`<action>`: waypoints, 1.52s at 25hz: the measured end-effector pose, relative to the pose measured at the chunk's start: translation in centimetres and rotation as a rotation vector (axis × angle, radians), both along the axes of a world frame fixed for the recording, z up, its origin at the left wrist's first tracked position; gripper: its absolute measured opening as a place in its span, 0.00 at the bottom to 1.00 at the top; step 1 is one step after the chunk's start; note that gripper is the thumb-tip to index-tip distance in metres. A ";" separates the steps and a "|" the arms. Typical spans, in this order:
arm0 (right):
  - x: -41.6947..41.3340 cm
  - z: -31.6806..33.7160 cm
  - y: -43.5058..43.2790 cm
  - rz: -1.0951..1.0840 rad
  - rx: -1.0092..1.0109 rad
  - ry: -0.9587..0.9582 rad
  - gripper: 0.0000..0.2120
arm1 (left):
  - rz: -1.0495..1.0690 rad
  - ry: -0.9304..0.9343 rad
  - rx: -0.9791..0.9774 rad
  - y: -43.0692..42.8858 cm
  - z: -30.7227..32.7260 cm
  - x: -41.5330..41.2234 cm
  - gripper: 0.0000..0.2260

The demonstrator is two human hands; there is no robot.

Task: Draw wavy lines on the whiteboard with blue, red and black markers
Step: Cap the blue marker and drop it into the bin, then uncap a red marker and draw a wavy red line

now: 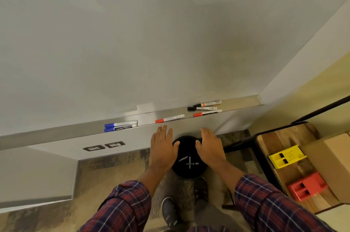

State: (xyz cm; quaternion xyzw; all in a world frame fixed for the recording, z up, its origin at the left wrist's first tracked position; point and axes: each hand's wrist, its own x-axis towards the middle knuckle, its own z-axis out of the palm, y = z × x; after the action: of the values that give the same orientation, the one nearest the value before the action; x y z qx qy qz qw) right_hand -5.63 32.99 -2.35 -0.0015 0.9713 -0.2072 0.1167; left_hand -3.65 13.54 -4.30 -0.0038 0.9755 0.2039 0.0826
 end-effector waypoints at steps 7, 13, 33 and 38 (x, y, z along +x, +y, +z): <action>-7.8 0.9 3.2 0.234 0.208 0.078 0.23 | -0.024 0.020 -0.118 0.1 0.5 -3.2 0.31; -11.2 0.3 5.3 0.454 0.365 0.091 0.24 | -0.005 -0.043 -0.202 1.9 0.6 -6.4 0.35; -14.1 0.2 4.9 0.471 0.214 0.237 0.17 | 0.010 -0.122 -0.215 3.1 2.3 -9.5 0.32; -11.9 3.2 2.2 0.204 -0.306 0.043 0.07 | 0.305 0.029 0.222 3.0 5.1 -8.8 0.20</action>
State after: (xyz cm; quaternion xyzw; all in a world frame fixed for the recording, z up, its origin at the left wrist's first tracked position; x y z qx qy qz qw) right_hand -17.52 35.17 0.83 -0.1224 0.9256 -0.3395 0.1145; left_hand -12.49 16.55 0.76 -0.1394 0.9362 0.3206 0.0363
